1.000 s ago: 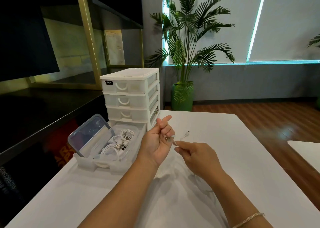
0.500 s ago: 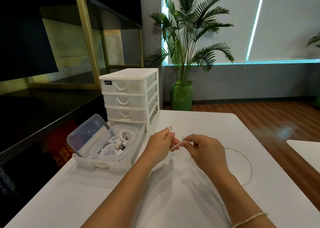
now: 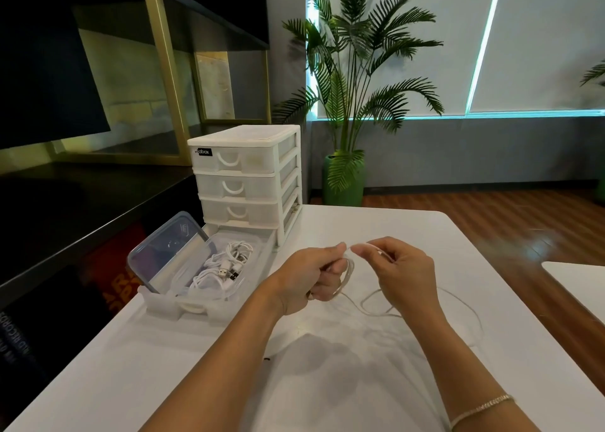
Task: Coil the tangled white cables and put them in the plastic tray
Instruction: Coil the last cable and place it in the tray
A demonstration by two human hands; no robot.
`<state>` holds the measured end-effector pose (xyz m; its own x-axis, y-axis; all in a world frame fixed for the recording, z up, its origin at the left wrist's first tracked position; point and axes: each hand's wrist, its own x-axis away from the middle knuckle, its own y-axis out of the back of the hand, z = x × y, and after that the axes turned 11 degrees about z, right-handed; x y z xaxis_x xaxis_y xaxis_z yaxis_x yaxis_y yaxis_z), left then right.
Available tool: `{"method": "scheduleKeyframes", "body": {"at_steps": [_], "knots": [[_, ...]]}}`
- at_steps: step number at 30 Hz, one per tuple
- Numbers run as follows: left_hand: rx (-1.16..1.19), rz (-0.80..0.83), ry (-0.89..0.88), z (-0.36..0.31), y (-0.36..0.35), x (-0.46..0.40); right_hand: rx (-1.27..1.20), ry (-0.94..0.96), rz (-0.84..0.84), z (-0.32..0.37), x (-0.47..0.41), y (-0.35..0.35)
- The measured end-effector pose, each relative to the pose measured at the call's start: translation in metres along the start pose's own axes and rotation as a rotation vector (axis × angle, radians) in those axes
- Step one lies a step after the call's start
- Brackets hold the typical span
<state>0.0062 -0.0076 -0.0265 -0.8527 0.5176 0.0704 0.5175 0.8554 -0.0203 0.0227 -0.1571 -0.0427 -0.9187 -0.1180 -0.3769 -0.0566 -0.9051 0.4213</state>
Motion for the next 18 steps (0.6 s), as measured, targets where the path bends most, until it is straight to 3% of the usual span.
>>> {"method": "scheduleKeyframes", "body": {"at_steps": [7,13,18], "knots": [[0.253,-0.092,-0.111,-0.004,-0.003,-0.002,-0.118,-0.047,0.11,0.001,0.001,-0.003],[0.756,-0.146,-0.28,-0.006,0.003,-0.005,0.037,-0.014,0.228,-0.004,0.0,-0.009],[0.999,-0.178,-0.411,-0.002,0.004,-0.007,0.148,-0.029,0.329,-0.006,0.002,-0.012]]}}
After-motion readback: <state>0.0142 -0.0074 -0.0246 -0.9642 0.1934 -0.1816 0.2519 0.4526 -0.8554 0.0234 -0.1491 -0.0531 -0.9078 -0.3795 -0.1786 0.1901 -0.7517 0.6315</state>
